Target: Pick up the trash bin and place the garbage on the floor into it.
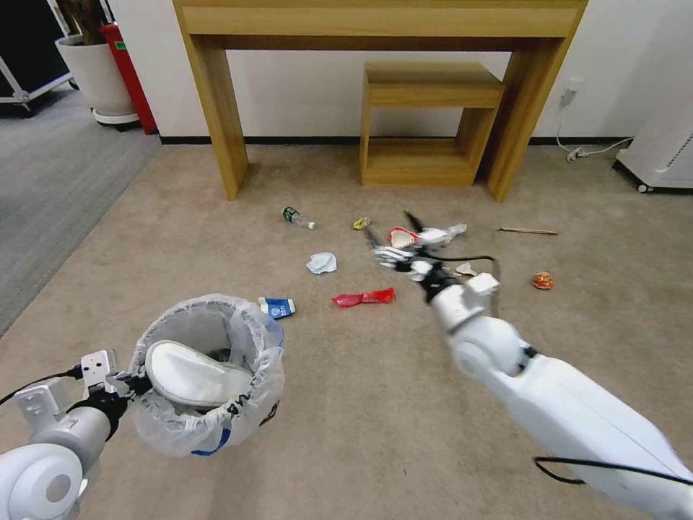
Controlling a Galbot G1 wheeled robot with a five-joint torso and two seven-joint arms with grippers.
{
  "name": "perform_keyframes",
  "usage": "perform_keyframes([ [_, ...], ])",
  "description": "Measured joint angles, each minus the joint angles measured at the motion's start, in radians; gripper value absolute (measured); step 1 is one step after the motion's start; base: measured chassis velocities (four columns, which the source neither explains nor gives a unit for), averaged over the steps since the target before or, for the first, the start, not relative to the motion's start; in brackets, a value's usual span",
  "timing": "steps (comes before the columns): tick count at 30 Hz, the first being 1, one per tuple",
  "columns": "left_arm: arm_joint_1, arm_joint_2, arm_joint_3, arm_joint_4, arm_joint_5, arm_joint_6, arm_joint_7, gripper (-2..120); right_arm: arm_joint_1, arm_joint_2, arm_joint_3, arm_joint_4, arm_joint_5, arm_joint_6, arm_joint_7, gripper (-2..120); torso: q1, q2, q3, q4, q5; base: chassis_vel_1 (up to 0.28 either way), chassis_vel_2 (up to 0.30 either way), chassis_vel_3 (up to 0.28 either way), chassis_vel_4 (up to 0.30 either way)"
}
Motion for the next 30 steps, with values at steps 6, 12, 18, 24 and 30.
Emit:
perform_keyframes([
  [6,0.005,0.006,-0.011,-0.009,0.001,0.007,0.008,1,-0.159,-0.007,0.173,0.045,-0.027,-0.073,0.090,100,0.000,0.000,0.000,0.0001,-0.0002,0.000,0.000,0.000,0.000],
  [12,0.017,0.023,-0.028,-0.021,-0.013,0.008,0.011,1,-0.310,0.030,0.327,0.075,-0.068,-0.087,0.115,100,0.000,0.000,0.000,0.0003,-0.0006,0.000,0.000,0.000,0.000],
  [18,0.026,0.029,-0.033,-0.024,-0.033,0.008,0.006,1,-0.418,0.065,0.404,0.093,-0.100,-0.065,0.118,100,0.000,0.000,0.000,0.0003,-0.0011,0.000,0.000,0.000,0.000],
  [24,0.023,0.039,-0.029,-0.013,-0.040,0.006,0.006,1,-0.508,0.094,0.473,0.103,-0.137,-0.036,0.099,100,0.000,0.000,0.000,0.0002,-0.0009,0.000,0.000,0.000,0.000],
  [30,0.015,0.039,-0.019,-0.001,-0.041,0.001,0.010,1,-0.531,0.100,0.496,0.105,-0.145,-0.020,0.091,100,0.000,0.000,0.000,0.0002,-0.0008,0.000,0.000,0.000,0.000],
])
